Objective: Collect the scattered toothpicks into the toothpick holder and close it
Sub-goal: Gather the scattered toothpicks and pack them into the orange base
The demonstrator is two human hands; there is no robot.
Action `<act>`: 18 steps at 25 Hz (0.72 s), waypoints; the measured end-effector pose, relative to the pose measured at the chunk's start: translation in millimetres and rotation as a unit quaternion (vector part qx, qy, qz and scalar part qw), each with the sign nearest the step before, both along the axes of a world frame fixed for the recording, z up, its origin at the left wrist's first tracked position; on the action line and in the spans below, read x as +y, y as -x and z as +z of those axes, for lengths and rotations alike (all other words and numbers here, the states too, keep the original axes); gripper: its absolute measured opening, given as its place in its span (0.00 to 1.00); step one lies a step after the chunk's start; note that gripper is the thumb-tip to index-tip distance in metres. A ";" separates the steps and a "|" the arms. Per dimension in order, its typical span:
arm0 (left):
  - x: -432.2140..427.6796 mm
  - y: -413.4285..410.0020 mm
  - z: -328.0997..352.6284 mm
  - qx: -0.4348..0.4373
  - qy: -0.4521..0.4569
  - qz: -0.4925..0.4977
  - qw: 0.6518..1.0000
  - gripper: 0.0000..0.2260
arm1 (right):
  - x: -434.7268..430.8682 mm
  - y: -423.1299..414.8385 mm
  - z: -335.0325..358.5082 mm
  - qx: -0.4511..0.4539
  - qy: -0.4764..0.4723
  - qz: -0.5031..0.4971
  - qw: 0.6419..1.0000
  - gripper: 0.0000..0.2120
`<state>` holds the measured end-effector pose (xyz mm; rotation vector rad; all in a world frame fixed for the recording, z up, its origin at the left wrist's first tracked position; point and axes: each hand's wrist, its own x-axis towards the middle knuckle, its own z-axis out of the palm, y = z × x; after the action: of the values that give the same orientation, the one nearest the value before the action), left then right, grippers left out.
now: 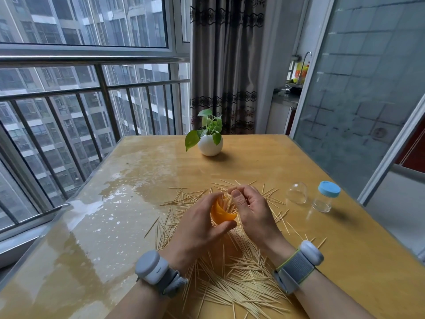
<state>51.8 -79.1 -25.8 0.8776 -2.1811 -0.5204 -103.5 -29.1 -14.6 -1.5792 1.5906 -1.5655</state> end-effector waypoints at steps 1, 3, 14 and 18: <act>0.2 -0.3 0.1 0.001 0.001 -0.003 1.000 0.33 | -0.4 -0.2 -0.6 0.003 0.001 0.002 1.000 0.14; 1.9 -0.1 0.5 -0.005 0.000 -0.021 1.000 0.32 | 0.3 -1.3 -2.6 0.021 -0.017 0.009 1.000 0.17; -13.0 -22.0 14.6 0.057 -0.056 0.127 0.989 0.29 | 14.4 25.4 11.2 0.355 -0.354 -0.079 0.862 0.22; -19.5 -25.3 15.8 0.088 -0.060 0.163 0.981 0.28 | 1.9 -14.7 17.1 0.421 -0.358 -0.066 0.831 0.40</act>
<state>77.1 -98.6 -10.0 1.1800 -1.8153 -0.5472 -88.7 -27.3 2.5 -1.7688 2.3622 -0.1117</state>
